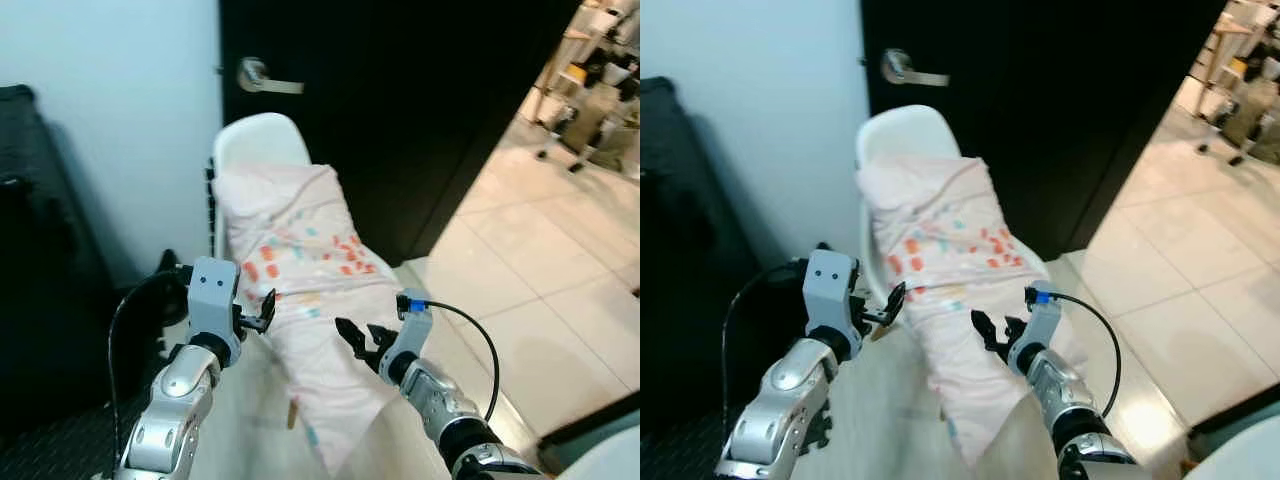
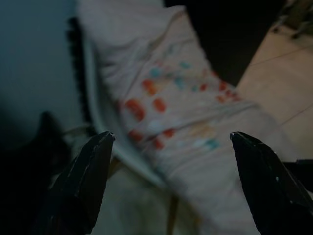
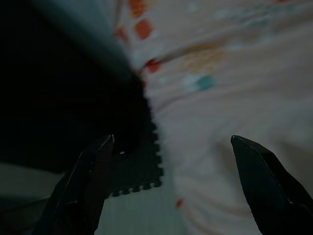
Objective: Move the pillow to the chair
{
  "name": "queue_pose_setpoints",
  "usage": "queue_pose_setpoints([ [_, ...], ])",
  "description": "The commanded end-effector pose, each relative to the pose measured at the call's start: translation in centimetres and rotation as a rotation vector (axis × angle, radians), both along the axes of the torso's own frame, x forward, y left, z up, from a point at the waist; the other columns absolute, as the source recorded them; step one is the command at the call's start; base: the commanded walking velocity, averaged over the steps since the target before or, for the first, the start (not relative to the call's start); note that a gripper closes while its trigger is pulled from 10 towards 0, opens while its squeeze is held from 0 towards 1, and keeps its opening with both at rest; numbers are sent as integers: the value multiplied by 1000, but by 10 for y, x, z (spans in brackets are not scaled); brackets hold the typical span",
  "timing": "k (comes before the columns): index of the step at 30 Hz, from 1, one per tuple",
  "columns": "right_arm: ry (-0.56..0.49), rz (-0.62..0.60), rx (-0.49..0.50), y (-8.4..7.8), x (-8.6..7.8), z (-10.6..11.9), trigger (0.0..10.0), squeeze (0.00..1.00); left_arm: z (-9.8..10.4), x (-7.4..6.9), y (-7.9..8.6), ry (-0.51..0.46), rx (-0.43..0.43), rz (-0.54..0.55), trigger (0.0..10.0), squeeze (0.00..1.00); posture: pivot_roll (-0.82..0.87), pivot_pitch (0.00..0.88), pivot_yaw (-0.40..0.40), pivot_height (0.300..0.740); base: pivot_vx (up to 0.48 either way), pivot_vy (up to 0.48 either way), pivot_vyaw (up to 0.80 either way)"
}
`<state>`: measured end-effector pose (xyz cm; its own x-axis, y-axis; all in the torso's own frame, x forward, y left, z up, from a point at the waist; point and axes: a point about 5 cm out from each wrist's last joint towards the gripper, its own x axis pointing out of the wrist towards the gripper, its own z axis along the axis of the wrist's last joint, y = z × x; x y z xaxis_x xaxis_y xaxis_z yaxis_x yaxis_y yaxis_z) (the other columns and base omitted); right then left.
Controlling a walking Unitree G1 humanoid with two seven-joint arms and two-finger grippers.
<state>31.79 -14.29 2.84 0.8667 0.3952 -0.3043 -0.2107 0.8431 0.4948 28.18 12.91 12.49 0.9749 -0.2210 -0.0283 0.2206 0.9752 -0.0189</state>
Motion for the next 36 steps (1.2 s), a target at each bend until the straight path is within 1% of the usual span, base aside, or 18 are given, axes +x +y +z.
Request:
queue_pose_setpoints([
  [1,49,-50,-40,-14,-10,-13,10000,0,-7,-2,-6,26,-6,-20,10000,0,154,65,-141,740,-259,0,0],
  [4,56,-56,-46,-15,-11,-15,10000,0,-8,-2,-6,27,-7,-20,10000,0,154,65,-141,740,-256,0,0],
  [8,69,-59,-60,-17,-14,-19,10000,0,-13,-2,-2,39,-12,-3,10000,0,151,68,-140,740,0,0,0],
  [13,74,-55,-75,-16,-15,-19,10000,0,-14,-2,-1,39,-7,-3,10000,0,153,67,-141,740,0,0,0],
  [27,82,-42,-82,-13,-15,-21,10000,0,-17,-4,-4,40,-21,-25,10000,0,155,63,-145,740,0,0,-745],
  [36,100,-55,-102,-16,-16,-23,10000,0,-25,-5,-8,61,-12,-53,10000,0,152,58,-146,740,0,0,-744],
])
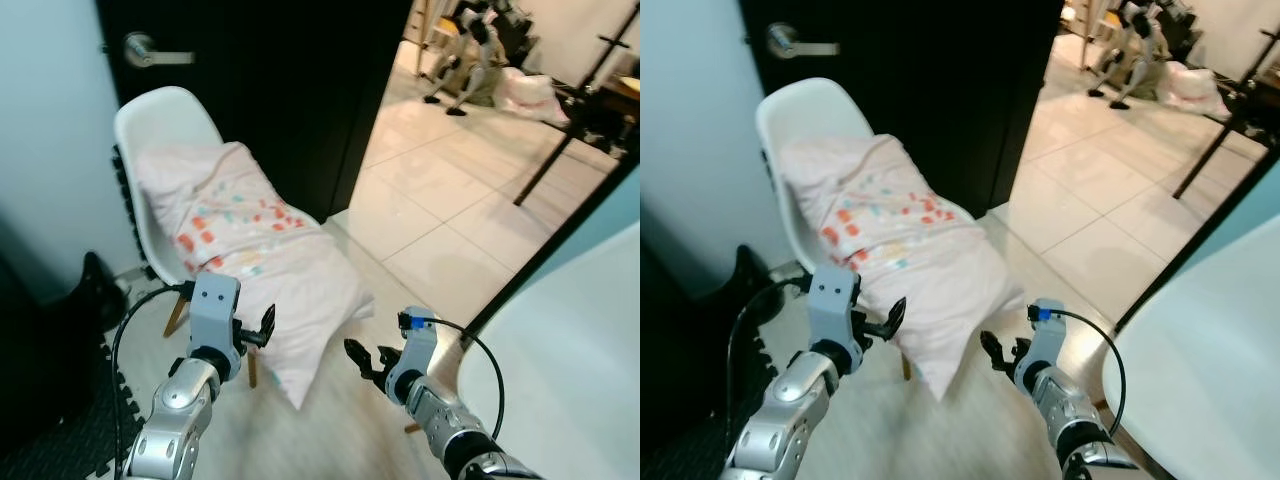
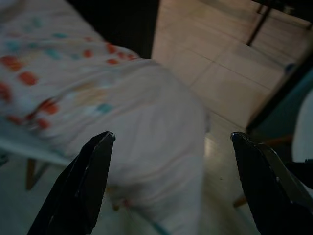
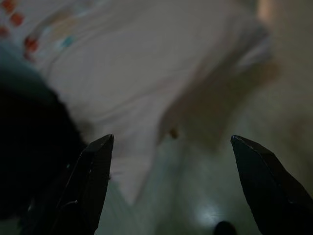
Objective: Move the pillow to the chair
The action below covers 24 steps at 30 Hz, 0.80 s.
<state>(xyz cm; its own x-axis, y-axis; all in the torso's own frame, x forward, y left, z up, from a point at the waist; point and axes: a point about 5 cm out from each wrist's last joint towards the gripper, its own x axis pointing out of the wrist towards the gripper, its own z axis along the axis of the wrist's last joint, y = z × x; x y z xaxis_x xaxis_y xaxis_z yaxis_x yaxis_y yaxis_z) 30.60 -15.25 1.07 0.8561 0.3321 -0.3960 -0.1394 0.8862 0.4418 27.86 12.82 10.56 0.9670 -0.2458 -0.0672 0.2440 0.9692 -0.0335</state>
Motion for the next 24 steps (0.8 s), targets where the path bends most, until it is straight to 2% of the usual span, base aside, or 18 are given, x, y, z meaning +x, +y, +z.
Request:
queue_pose_setpoints([
  [1,27,-13,-26,-7,-5,-6,10000,0,-7,-2,-7,21,-7,-28,10000,0,152,58,-146,740,0,0,-744],
  [16,47,-40,-70,-9,-5,-8,10000,0,-17,-5,-10,38,17,-66,10000,0,154,53,-144,740,0,0,-744],
  [24,104,-50,-131,-13,-17,-20,10000,0,-47,-11,-4,124,44,-62,10000,0,154,33,-140,740,0,0,-745],
])
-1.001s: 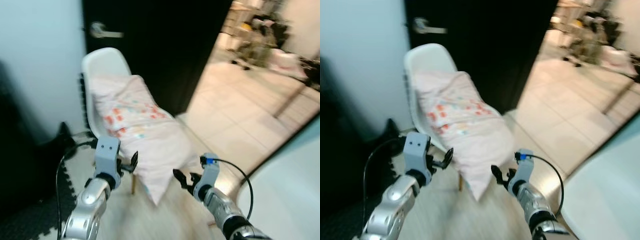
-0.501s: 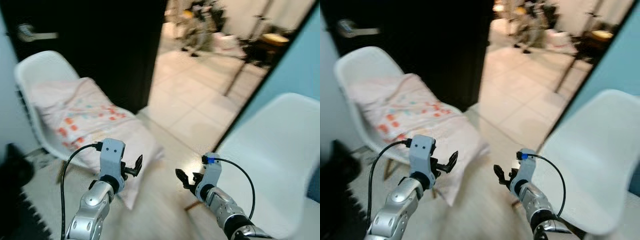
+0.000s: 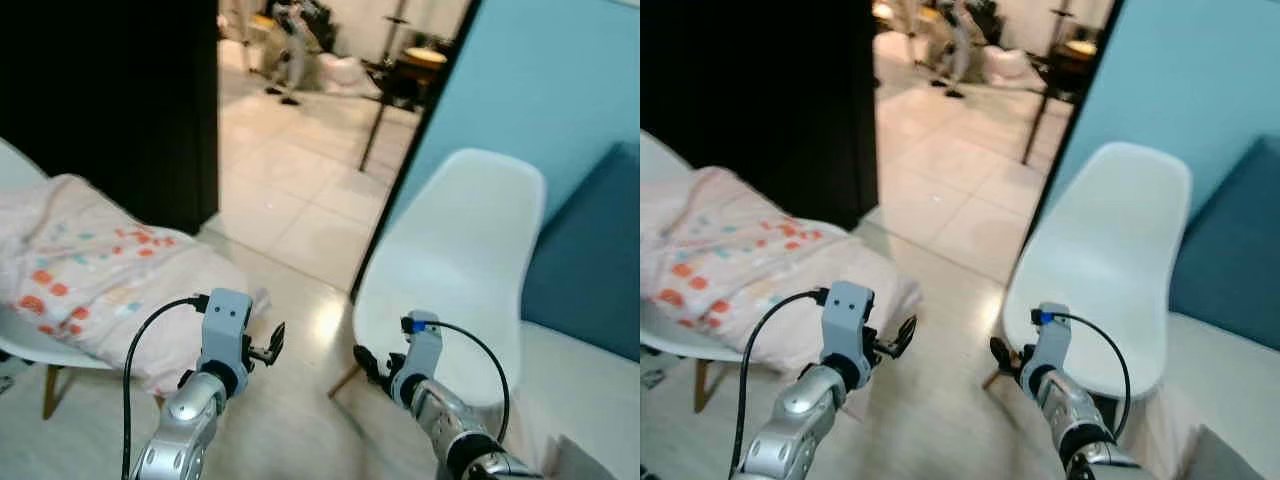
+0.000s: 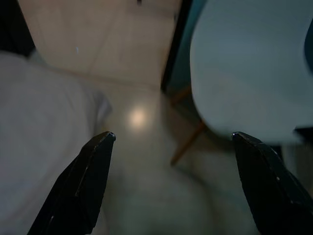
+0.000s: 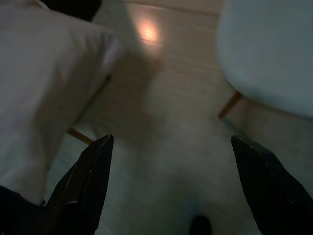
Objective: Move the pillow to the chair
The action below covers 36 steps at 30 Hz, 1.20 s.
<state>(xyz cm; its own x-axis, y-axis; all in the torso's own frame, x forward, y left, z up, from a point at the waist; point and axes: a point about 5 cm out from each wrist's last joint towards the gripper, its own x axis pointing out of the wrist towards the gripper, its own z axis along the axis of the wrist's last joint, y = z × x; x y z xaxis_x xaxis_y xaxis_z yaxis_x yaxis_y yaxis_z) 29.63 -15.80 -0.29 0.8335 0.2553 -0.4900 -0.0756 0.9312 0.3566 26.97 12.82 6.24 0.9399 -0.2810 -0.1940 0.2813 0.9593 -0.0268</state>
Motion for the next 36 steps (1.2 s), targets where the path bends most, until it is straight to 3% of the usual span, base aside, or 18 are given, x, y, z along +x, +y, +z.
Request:
queue_pose_setpoints([
  [1,43,-9,-38,-8,-10,-10,10000,0,-8,-4,-3,16,3,-16,10000,0,154,33,-140,740,0,0,-744],
  [5,121,30,-94,-11,-33,-29,10000,0,-27,-12,3,69,-1,2,10000,0,155,26,-141,740,0,0,-745],
  [10,152,52,-135,-11,-43,-37,10000,0,-45,-21,6,126,-23,3,10000,0,153,22,-135,740,0,0,-744],
  [15,137,72,-162,-7,-40,-35,10000,0,-55,-27,3,155,-24,-26,10000,0,145,21,-127,740,0,0,-744],
  [23,100,68,-197,-8,-32,-29,10000,0,-46,-17,-4,97,-47,-59,10000,0,139,15,-120,740,0,0,-744],
  [36,46,25,-213,-10,-19,-18,10000,0,-45,-13,-6,69,-54,-77,10000,0,140,7,-118,740,0,0,-744],
])
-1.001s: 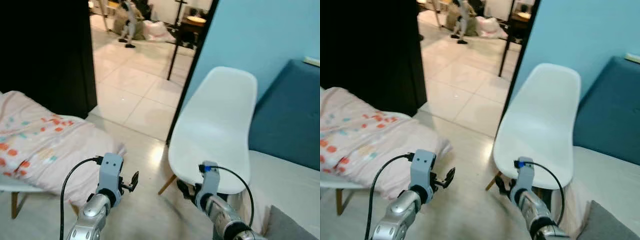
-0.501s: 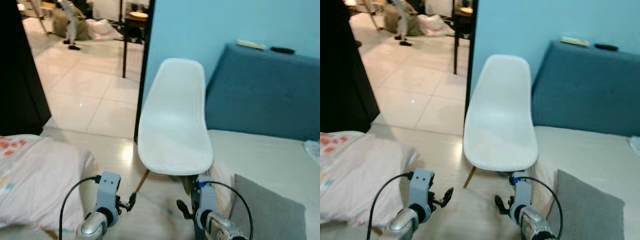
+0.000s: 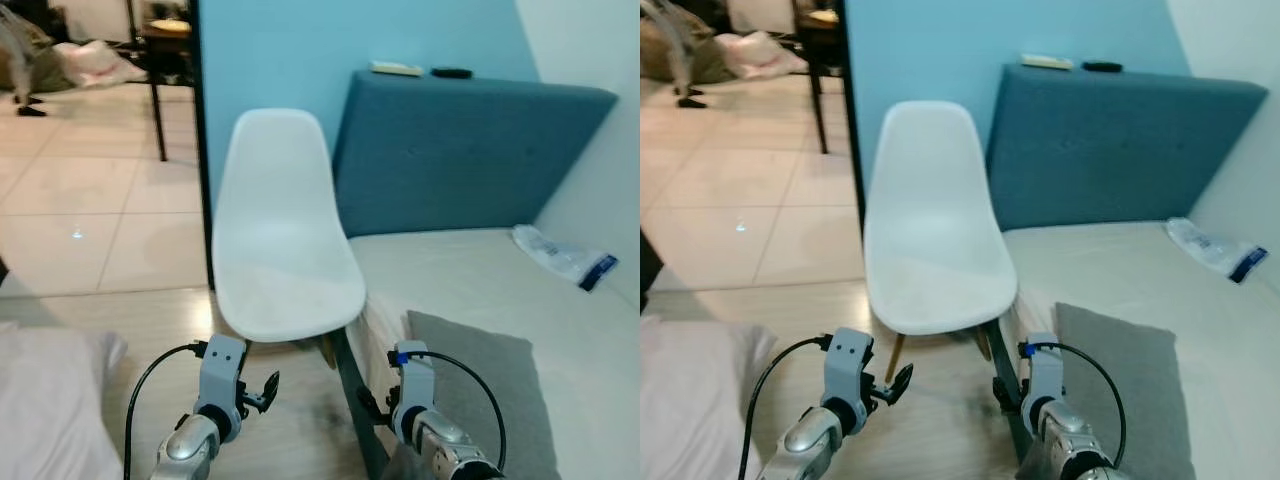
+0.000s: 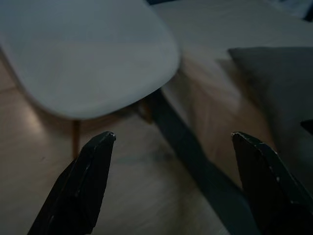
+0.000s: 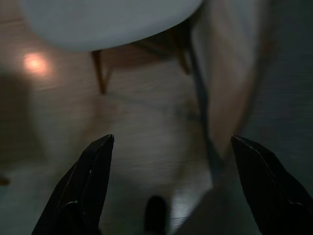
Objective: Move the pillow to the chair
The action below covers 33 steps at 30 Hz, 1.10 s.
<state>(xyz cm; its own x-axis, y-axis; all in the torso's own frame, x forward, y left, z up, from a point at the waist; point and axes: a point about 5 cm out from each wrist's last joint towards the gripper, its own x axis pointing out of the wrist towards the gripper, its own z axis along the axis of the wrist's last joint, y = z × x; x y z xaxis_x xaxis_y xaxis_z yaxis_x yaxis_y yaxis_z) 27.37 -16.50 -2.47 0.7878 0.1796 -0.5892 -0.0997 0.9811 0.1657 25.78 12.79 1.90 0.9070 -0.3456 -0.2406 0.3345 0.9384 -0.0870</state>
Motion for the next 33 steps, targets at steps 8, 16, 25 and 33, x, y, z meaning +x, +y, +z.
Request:
queue_pose_setpoints([
  [8,-67,-51,-4,-8,13,13,10000,0,0,2,-7,-17,-14,-28,10000,0,136,6,-114,740,0,0,-745],
  [16,-87,-75,-3,-12,17,17,10000,0,2,6,-7,-28,1,-18,10000,0,134,5,-112,740,0,0,-744],
  [25,-129,-83,15,-10,23,24,10000,0,2,8,-5,-28,14,1,10000,0,131,9,-111,740,0,0,-326],
  [33,-155,-81,25,-10,29,30,10000,0,1,8,-5,-19,20,17,10000,0,127,11,-113,740,0,-421,0],
])
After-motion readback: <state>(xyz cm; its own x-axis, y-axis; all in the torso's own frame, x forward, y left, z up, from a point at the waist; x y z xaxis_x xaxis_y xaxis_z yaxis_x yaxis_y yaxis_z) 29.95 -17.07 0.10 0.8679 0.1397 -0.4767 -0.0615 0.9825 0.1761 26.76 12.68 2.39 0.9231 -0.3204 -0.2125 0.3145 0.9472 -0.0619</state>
